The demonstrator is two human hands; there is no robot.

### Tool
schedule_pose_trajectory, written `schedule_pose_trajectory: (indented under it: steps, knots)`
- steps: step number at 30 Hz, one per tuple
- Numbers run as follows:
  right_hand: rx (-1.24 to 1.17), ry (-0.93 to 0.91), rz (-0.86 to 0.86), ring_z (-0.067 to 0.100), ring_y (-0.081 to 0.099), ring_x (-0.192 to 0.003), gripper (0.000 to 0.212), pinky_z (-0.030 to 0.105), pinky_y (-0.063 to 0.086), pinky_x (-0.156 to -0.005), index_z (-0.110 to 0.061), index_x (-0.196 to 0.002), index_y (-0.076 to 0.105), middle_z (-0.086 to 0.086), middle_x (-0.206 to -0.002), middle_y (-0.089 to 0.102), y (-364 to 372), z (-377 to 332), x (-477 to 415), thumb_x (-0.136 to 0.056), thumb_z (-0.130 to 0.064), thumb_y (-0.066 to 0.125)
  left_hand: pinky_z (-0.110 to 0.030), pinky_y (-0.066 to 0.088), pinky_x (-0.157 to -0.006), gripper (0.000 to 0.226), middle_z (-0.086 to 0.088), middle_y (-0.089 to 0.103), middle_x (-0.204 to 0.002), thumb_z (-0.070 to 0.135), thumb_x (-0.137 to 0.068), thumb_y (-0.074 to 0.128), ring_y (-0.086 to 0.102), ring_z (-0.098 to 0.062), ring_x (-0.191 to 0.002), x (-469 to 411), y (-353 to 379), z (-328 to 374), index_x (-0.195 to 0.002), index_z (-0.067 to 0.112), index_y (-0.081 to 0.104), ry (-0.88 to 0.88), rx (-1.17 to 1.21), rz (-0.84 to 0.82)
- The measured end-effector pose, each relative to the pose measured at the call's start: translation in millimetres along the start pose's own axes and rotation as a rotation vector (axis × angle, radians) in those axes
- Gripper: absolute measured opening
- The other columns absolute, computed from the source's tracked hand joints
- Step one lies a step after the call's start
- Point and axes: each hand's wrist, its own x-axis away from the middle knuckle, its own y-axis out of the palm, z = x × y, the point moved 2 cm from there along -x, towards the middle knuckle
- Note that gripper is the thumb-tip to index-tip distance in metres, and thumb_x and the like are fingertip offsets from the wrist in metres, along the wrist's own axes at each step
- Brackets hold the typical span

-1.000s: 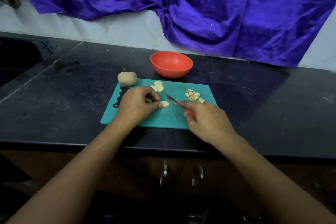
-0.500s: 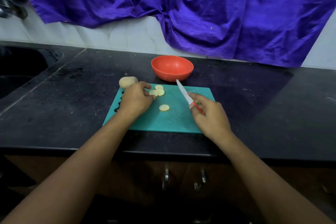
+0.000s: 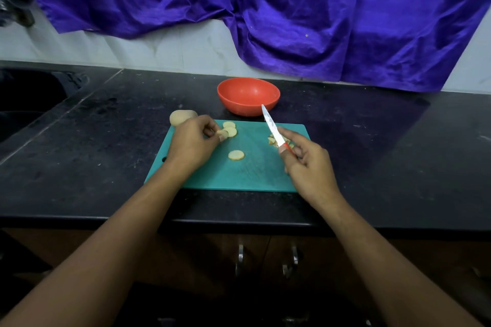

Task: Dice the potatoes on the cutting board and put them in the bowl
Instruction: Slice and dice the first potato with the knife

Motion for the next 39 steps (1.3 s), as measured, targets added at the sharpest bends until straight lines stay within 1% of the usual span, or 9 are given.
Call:
schedule_pose_trajectory:
  steps: [4, 8, 15, 19, 23, 26, 33, 36, 39]
  knots:
    - [0.017, 0.008, -0.005, 0.037, 0.052, -0.061, 0.041, 0.054, 0.050, -0.055, -0.041, -0.137, 0.061, 0.010, -0.064, 0.057, 0.0, -1.0, 0.9, -0.102, -0.020, 0.060, -0.021, 0.041, -0.067, 0.007, 0.012, 0.067, -0.088, 0.032, -0.085, 0.082, 0.057, 0.002, -0.074, 15.1, -0.2, 1.6, -0.090, 0.028, 0.079, 0.204, 0.000, -0.008]
    - [0.034, -0.001, -0.004, 0.038, 0.053, -0.061, 0.042, 0.054, 0.050, -0.055, -0.041, -0.139, 0.060, 0.009, -0.063, 0.057, -0.5, -1.6, 1.1, -0.102, -0.020, 0.060, -0.028, 0.048, -0.071, 0.013, 0.013, 0.065, -0.098, 0.024, -0.088, 0.078, 0.057, -0.002, -0.076, 23.9, 1.5, 4.3, -0.098, 0.031, 0.080, 0.336, -0.091, -0.083]
    - [0.046, 0.009, -0.010, 0.039, 0.056, -0.063, 0.042, 0.054, 0.051, -0.057, -0.041, -0.139, 0.059, 0.011, -0.066, 0.060, 0.2, -2.5, 1.7, -0.102, -0.021, 0.060, -0.031, 0.055, -0.069, 0.014, 0.019, 0.072, -0.099, 0.041, -0.085, 0.078, 0.063, -0.001, -0.078, 29.3, -2.3, 3.6, -0.096, 0.033, 0.078, 0.359, -0.130, -0.184]
    - [0.057, 0.010, -0.014, 0.039, 0.056, -0.063, 0.042, 0.054, 0.050, -0.055, -0.041, -0.140, 0.059, 0.010, -0.066, 0.061, 0.0, -3.1, 2.1, -0.102, -0.021, 0.060, -0.035, 0.053, -0.065, 0.012, 0.013, 0.070, -0.084, 0.043, -0.081, 0.082, 0.062, -0.003, -0.073, 26.6, -1.3, 5.8, -0.088, 0.036, 0.076, 0.290, -0.138, -0.182]
    - [0.072, 0.011, -0.013, 0.038, 0.054, -0.062, 0.043, 0.053, 0.049, -0.054, -0.040, -0.140, 0.059, 0.009, -0.065, 0.059, -0.2, -3.2, 2.2, -0.102, -0.020, 0.060, -0.027, 0.040, -0.057, 0.012, 0.011, 0.063, -0.066, 0.044, -0.081, 0.081, 0.058, -0.003, -0.065, 25.0, 1.2, 11.9, -0.085, 0.035, 0.075, 0.229, -0.175, -0.154]
    - [0.082, 0.009, -0.005, 0.034, 0.052, -0.059, 0.042, 0.050, 0.048, -0.053, -0.041, -0.139, 0.061, 0.007, -0.063, 0.057, 0.6, -2.8, 2.3, -0.101, -0.021, 0.060, -0.029, 0.043, -0.058, 0.012, 0.014, 0.059, -0.062, 0.045, -0.082, 0.079, 0.056, -0.004, -0.064, 27.5, 3.8, 13.2, -0.084, 0.035, 0.073, 0.216, -0.191, -0.118]
    - [0.159, 0.007, -0.025, 0.006, 0.042, -0.050, 0.042, 0.032, 0.038, -0.048, -0.043, -0.139, 0.060, -0.005, -0.059, 0.051, 1.1, -3.7, 3.4, -0.101, -0.024, 0.061, -0.036, 0.055, -0.074, 0.019, 0.016, 0.070, -0.092, 0.050, -0.083, 0.069, 0.066, -0.013, -0.092, 27.7, 11.7, 16.3, -0.096, 0.036, 0.070, 0.206, -0.325, -0.025]
    - [0.247, 0.019, -0.048, -0.002, 0.052, -0.063, 0.042, 0.017, 0.039, -0.061, -0.040, -0.140, 0.061, -0.025, -0.074, 0.058, -0.4, -11.8, 7.6, -0.100, -0.025, 0.061, -0.037, 0.056, -0.076, 0.021, 0.016, 0.071, -0.101, 0.052, -0.085, 0.069, 0.066, -0.011, -0.095, 25.8, 13.7, 12.9, -0.099, 0.037, 0.072, 0.222, -0.323, -0.029]
    - [0.408, 0.022, -0.125, 0.008, 0.066, -0.084, 0.040, 0.031, 0.055, -0.074, -0.043, -0.138, 0.061, -0.015, -0.101, 0.073, 1.2, -22.2, 9.3, -0.100, -0.031, 0.059, -0.032, 0.050, -0.070, 0.019, 0.020, 0.067, -0.095, 0.053, -0.085, 0.073, 0.062, -0.007, -0.087, 25.0, 11.5, 11.3, -0.097, 0.039, 0.074, 0.236, -0.274, -0.065]
